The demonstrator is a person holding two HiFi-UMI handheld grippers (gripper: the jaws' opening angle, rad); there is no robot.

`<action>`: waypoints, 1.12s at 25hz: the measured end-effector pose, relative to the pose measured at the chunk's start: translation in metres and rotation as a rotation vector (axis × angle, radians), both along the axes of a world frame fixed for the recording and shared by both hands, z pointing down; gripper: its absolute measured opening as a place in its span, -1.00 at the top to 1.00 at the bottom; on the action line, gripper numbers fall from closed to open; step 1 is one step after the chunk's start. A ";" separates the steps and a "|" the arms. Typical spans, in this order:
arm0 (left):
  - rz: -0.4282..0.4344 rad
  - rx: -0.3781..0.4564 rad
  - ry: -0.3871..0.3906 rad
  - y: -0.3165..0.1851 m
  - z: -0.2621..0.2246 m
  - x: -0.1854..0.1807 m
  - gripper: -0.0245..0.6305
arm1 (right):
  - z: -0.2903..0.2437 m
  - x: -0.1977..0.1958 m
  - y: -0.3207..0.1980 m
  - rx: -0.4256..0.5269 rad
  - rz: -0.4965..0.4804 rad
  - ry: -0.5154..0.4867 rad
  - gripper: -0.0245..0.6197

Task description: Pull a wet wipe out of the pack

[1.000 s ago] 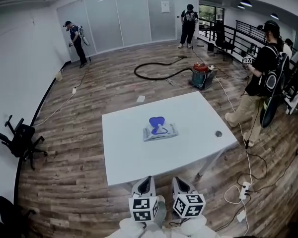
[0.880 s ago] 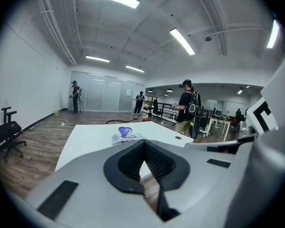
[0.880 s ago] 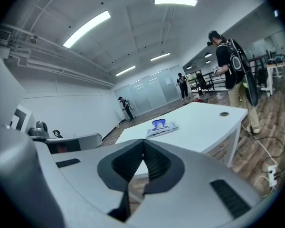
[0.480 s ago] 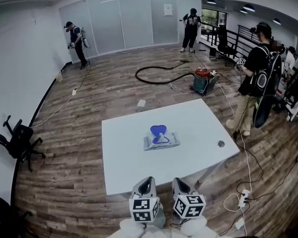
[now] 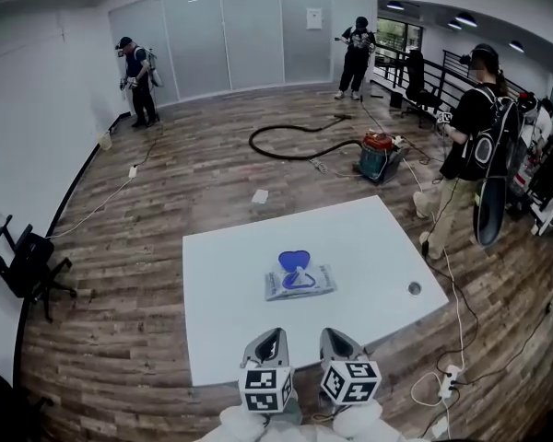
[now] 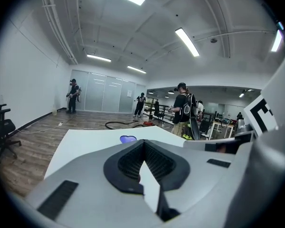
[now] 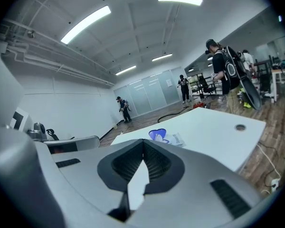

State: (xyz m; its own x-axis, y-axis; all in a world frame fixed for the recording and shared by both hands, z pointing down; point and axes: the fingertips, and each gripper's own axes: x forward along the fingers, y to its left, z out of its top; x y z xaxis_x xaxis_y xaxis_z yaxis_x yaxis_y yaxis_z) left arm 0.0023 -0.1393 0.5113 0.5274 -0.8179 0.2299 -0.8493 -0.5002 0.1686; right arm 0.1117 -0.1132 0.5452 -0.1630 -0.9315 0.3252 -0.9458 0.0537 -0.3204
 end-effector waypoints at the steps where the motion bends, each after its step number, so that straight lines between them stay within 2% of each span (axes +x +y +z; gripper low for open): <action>1: -0.005 0.001 -0.001 -0.007 0.000 -0.001 0.93 | 0.000 0.001 -0.006 -0.002 -0.001 0.003 0.90; 13: -0.008 -0.024 0.028 -0.067 0.004 0.010 0.93 | 0.003 0.014 -0.065 -0.029 0.004 0.018 0.90; 19: -0.005 -0.023 0.029 -0.100 0.000 0.014 0.93 | -0.003 0.015 -0.096 -0.013 -0.002 0.018 0.90; 28: 0.023 -0.047 0.020 -0.120 0.007 0.024 0.93 | 0.004 0.015 -0.117 -0.035 -0.012 0.026 0.90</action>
State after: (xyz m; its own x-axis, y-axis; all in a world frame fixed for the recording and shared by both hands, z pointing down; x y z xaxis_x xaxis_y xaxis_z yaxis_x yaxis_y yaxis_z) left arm 0.0266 -0.2590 0.5184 0.5509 -0.7940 0.2572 -0.8338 -0.5106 0.2099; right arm 0.1266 -0.2306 0.5495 -0.1655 -0.9176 0.3614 -0.9530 0.0545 -0.2979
